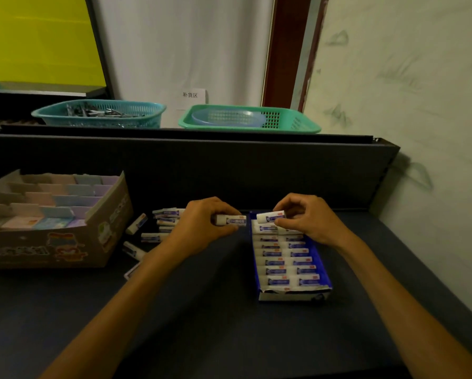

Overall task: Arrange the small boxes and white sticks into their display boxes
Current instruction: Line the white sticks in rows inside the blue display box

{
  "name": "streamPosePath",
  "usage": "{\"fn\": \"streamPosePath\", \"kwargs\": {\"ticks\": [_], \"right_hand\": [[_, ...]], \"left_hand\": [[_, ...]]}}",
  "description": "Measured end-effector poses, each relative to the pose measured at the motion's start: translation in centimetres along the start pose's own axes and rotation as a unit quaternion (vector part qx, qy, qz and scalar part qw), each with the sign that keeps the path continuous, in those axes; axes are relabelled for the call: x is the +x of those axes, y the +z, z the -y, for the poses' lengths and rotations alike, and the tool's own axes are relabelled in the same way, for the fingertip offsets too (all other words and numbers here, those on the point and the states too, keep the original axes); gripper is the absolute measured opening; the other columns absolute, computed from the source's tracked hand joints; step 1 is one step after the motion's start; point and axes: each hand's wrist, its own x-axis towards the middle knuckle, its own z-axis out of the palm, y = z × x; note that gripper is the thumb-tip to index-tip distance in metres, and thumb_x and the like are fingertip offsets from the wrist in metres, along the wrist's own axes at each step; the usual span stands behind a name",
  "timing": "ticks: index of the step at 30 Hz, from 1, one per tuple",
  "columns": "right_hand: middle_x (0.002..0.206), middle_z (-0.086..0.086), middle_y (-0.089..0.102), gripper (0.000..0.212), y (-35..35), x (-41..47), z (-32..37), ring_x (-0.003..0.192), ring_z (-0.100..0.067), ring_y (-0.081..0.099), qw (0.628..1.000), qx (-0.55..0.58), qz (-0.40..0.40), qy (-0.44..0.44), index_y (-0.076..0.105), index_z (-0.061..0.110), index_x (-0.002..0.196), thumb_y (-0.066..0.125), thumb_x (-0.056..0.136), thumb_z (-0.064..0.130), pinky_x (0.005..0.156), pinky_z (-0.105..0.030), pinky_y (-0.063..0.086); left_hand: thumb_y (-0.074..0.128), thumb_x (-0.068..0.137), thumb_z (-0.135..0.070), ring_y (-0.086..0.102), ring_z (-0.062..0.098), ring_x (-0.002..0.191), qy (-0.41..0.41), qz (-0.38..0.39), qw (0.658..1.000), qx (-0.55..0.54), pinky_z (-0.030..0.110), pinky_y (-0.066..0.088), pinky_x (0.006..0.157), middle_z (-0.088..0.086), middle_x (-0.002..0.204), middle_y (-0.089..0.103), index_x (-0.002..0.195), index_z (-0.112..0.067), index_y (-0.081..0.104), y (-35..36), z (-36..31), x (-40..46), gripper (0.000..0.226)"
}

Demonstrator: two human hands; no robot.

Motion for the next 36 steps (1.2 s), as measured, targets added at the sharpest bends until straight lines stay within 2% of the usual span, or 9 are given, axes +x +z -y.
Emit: {"fn": "streamPosePath", "kwargs": {"ticks": [2, 5, 7, 12, 17, 22, 25, 30, 36], "right_hand": [[0.102, 0.007, 0.066, 0.022, -0.7, -0.4, -0.8, 0.093, -0.003, 0.065, 1.000, -0.023, 0.001, -0.002, 0.060, 0.028, 0.103, 0.069, 0.083, 0.022, 0.073, -0.022, 0.055], [0.109, 0.010, 0.062, 0.029, -1.7, -0.8, -2.0, 0.099, -0.003, 0.062, 0.999, -0.050, 0.013, 0.001, 0.060, 0.027, 0.116, 0.064, 0.087, 0.025, 0.074, -0.022, 0.056], [0.113, 0.010, 0.060, 0.032, -2.2, -1.1, -2.7, 0.102, -0.001, 0.059, 0.998, -0.057, 0.018, 0.004, 0.060, 0.025, 0.119, 0.063, 0.088, 0.026, 0.074, -0.021, 0.055], [0.111, 0.013, 0.060, 0.025, -3.2, -1.6, -3.9, 0.104, 0.005, 0.056, 0.997, -0.076, 0.025, -0.006, 0.060, 0.026, 0.113, 0.063, 0.088, 0.027, 0.077, -0.017, 0.051], [0.109, 0.022, 0.056, 0.021, -3.3, -1.9, -4.7, 0.105, 0.012, 0.052, 0.995, -0.087, 0.053, -0.008, 0.056, 0.035, 0.107, 0.064, 0.087, 0.032, 0.079, -0.013, 0.048], [0.110, 0.017, 0.053, 0.022, -3.0, -1.9, -5.0, 0.105, 0.004, 0.048, 0.991, -0.125, 0.052, -0.018, 0.059, 0.031, 0.107, 0.065, 0.086, 0.033, 0.088, -0.018, 0.041], [0.112, 0.013, 0.053, 0.022, -2.8, -1.7, -5.4, 0.108, 0.000, 0.045, 0.988, -0.144, 0.048, -0.029, 0.061, 0.033, 0.105, 0.066, 0.084, 0.037, 0.091, -0.022, 0.038], [0.108, 0.016, 0.047, 0.024, -2.6, -1.7, -5.6, 0.105, 0.001, 0.040, 0.983, -0.171, 0.059, -0.030, 0.060, 0.033, 0.109, 0.065, 0.086, 0.038, 0.087, -0.019, 0.032], [0.113, 0.015, 0.049, 0.033, -2.6, -1.5, -5.5, 0.106, -0.001, 0.037, 0.962, -0.263, 0.057, -0.037, 0.061, 0.033, 0.115, 0.064, 0.084, 0.044, 0.094, -0.027, 0.032]], "left_hand": [[0.068, 0.083, -0.024, 0.054, 0.001, 0.096, 0.006, -0.001, 1.000, 0.003, 0.014, 0.045, 0.081, -0.008, 0.112, 0.058, 0.113, -0.024, 0.063, 0.6, -0.5, 0.5, 0.030], [0.069, 0.083, -0.024, 0.050, -0.003, 0.094, 0.017, 0.008, 1.000, 0.017, 0.006, 0.039, 0.075, -0.009, 0.111, 0.059, 0.114, -0.023, 0.063, 1.6, -1.3, 1.4, 0.031], [0.069, 0.083, -0.025, 0.049, -0.004, 0.093, 0.023, 0.018, 0.999, 0.022, 0.008, 0.041, 0.078, -0.009, 0.111, 0.060, 0.114, -0.023, 0.063, 2.4, -1.7, 2.0, 0.032], [0.066, 0.084, -0.028, 0.050, -0.004, 0.092, 0.034, 0.046, 0.998, 0.036, 0.009, 0.039, 0.074, -0.009, 0.109, 0.061, 0.114, -0.025, 0.062, 4.1, -2.4, 3.2, 0.030], [0.065, 0.084, -0.033, 0.048, -0.001, 0.096, 0.018, 0.079, 0.995, 0.061, 0.018, 0.044, 0.080, -0.011, 0.110, 0.057, 0.114, -0.031, 0.059, 5.6, -2.3, 3.7, 0.030], [0.064, 0.084, -0.034, 0.044, 0.005, 0.110, 0.008, 0.090, 0.992, 0.091, 0.022, 0.038, 0.088, -0.010, 0.118, 0.053, 0.116, -0.032, 0.057, 6.3, -2.4, 3.9, 0.033], [0.064, 0.085, -0.035, 0.038, 0.005, 0.110, 0.021, 0.083, 0.991, 0.107, 0.021, 0.032, 0.086, -0.009, 0.119, 0.051, 0.118, -0.030, 0.058, 6.2, -2.7, 3.9, 0.034], [0.062, 0.086, -0.037, 0.036, 0.009, 0.110, 0.026, 0.098, 0.986, 0.136, 0.026, 0.036, 0.091, -0.009, 0.119, 0.051, 0.118, -0.029, 0.060, 6.4, -3.3, 3.8, 0.034], [0.063, 0.085, -0.036, 0.040, 0.009, 0.111, 0.022, 0.117, 0.981, 0.154, 0.026, 0.037, 0.091, -0.009, 0.122, 0.051, 0.121, -0.030, 0.057, 6.4, -3.5, 3.9, 0.037]]}}
